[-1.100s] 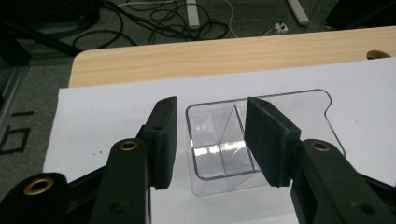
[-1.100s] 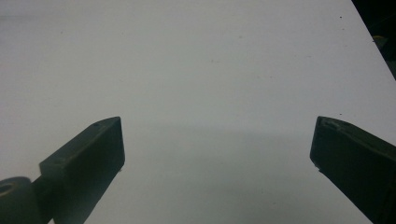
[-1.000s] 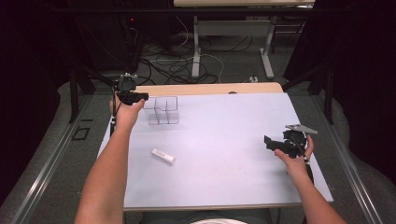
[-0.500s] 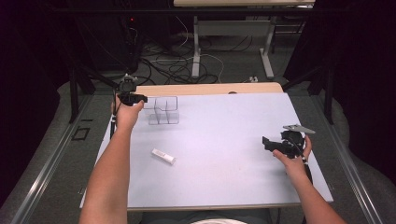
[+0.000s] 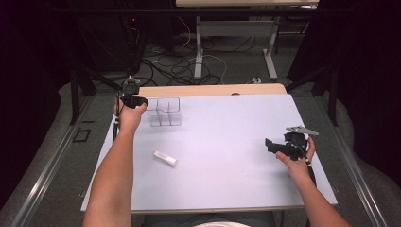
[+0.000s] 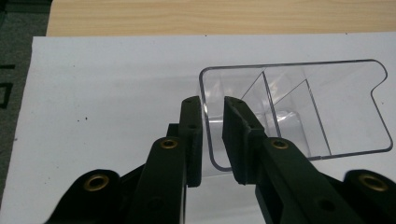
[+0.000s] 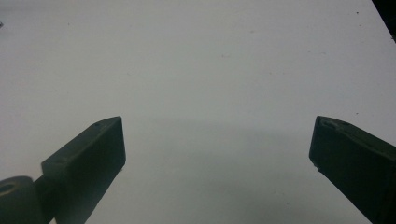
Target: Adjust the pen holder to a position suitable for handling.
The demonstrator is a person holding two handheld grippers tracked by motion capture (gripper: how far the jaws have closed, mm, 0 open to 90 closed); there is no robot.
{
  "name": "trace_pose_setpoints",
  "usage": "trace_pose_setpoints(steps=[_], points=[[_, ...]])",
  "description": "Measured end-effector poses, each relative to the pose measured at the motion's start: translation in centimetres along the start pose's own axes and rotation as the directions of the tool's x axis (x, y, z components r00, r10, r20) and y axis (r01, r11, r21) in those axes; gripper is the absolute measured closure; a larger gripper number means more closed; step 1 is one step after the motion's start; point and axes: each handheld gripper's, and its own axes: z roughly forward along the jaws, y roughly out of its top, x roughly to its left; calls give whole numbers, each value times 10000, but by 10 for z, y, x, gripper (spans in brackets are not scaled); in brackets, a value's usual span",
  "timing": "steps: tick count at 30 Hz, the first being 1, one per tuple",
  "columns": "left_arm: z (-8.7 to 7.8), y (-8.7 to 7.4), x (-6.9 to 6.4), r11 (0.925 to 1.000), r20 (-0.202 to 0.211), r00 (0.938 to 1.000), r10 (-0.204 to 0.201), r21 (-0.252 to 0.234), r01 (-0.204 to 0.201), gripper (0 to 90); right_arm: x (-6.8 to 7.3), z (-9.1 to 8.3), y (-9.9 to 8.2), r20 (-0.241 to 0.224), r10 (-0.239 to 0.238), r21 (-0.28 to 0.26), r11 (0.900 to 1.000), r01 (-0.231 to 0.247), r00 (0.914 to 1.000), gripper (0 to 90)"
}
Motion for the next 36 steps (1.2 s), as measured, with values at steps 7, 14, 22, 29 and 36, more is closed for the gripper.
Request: trace_pose_setpoints(steps=[7, 14, 22, 29, 36], points=[[4, -2, -1, 9994, -61, 10000, 53, 353, -51, 833, 0, 1, 0, -14, -49, 23, 10000, 49, 10000, 31], [4, -3, 0, 9993, -36, 10000, 78, 371, -76, 877, 0, 1, 0, -14, -67, 41, 10000, 67, 10000, 33], [3, -2, 0, 9988, -14, 9999, -140, 464, 140, 885, 0, 1, -1, -10, -69, 49, 10000, 69, 10000, 36], [1, -3, -5, 9979, -77, 9994, -332, 560, 336, 894, 1, 2, -1, -12, -22, 46, 10000, 22, 10000, 39], [-1, -4, -12, 9972, -1, 9992, -394, 640, 393, 893, 2, 2, -1, -54, -21, 70, 10000, 22, 10000, 40]])
